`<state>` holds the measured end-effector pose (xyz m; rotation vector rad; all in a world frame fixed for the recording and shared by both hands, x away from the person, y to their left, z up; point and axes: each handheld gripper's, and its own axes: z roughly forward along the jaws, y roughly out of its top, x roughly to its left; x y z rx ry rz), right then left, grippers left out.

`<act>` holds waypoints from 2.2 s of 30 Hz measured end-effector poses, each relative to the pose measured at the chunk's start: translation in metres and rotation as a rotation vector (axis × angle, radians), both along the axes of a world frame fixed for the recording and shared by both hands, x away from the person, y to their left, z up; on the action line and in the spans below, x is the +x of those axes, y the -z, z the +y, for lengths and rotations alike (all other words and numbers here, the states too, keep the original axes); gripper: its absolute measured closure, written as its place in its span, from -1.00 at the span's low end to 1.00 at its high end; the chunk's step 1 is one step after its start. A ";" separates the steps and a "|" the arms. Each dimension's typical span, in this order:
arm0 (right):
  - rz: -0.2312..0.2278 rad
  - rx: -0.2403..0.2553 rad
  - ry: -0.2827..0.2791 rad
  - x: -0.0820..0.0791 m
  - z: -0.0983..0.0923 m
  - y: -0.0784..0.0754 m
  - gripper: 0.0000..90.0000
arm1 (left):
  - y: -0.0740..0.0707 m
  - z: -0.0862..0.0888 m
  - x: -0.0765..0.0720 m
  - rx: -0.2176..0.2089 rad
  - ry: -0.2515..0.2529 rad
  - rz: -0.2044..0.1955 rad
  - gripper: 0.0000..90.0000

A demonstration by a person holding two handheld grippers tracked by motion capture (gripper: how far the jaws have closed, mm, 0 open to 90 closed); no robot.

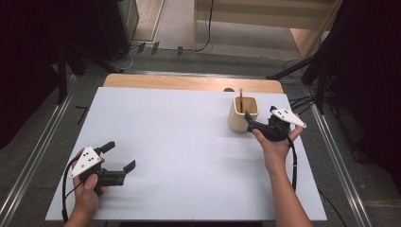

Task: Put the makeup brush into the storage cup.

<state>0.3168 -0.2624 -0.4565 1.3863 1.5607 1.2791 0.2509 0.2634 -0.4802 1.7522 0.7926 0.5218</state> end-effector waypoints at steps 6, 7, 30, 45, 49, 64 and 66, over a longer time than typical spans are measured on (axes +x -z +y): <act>-0.008 0.011 -0.028 -0.017 -0.006 0.008 -1.00 | 0.001 -0.001 0.000 0.000 0.000 0.000 -1.00; -0.008 0.011 -0.035 -0.020 -0.007 0.010 -1.00 | 0.001 -0.001 0.000 -0.001 0.000 0.000 -1.00; 0.015 -0.026 -0.102 -0.068 -0.017 0.032 -1.00 | -0.001 -0.001 -0.002 0.004 -0.001 -0.012 -1.00; 0.029 -0.048 -0.100 -0.093 -0.033 0.036 -1.00 | -0.002 0.000 -0.003 0.004 -0.005 -0.019 -1.00; 0.036 -0.052 -0.101 -0.098 -0.036 0.038 -1.00 | -0.002 0.000 -0.002 0.003 -0.005 -0.021 -1.00; 0.040 -0.067 -0.123 -0.118 -0.043 0.040 -1.00 | -0.005 0.001 -0.005 -0.011 -0.005 -0.036 -1.00; 0.039 -0.065 -0.114 -0.120 -0.045 0.039 -1.00 | -0.006 0.001 -0.005 -0.015 -0.005 -0.036 -1.00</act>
